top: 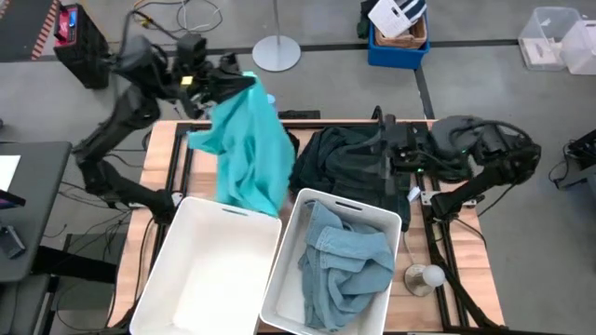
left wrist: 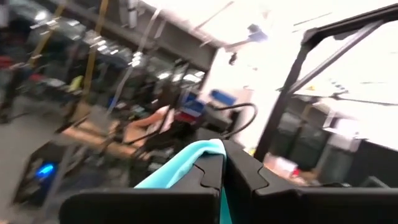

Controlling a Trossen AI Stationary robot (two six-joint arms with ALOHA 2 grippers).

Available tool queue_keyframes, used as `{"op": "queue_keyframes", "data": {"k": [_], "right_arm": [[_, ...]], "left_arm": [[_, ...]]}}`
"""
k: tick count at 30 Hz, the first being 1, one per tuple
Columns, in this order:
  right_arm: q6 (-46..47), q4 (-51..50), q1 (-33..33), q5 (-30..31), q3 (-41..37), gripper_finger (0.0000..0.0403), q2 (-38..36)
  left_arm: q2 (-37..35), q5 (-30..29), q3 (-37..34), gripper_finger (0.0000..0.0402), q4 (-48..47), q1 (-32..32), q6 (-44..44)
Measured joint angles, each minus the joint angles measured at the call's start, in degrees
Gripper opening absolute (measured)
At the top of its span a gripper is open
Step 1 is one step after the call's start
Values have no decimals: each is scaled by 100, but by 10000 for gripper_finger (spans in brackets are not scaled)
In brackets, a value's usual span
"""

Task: Sort clothes
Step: Put the light blue shorts into the right white bin

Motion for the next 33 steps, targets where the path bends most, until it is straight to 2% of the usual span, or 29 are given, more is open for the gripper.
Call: {"op": "queue_keyframes", "data": {"k": [8, 11, 15, 19, 27, 30, 33], "right_arm": [[-490, -16, 240, 0, 513, 219, 1], [-698, -17, 335, -2, 773, 219, 2], [-975, -8, 434, -2, 1133, 219, 2], [-1216, -13, 504, 0, 1417, 219, 0], [-1639, -25, 516, 0, 1692, 219, -26], [-1759, -27, 515, 0, 1692, 219, -78], [-1797, -26, 509, 0, 1695, 219, -150]], "left_arm": [[910, 41, 0, 0, 2358, -695, -862], [1179, 61, 12, 0, 2705, -870, -1063], [1574, 59, 316, 0, 2711, -1135, -1128], [2097, 279, 931, 0, 2593, -1456, -1102], [3226, 759, 2323, 0, 862, -2121, -191], [3667, 810, 2639, 0, 635, -2329, -77], [4002, 952, 2636, 0, 558, -2493, -148]]}}
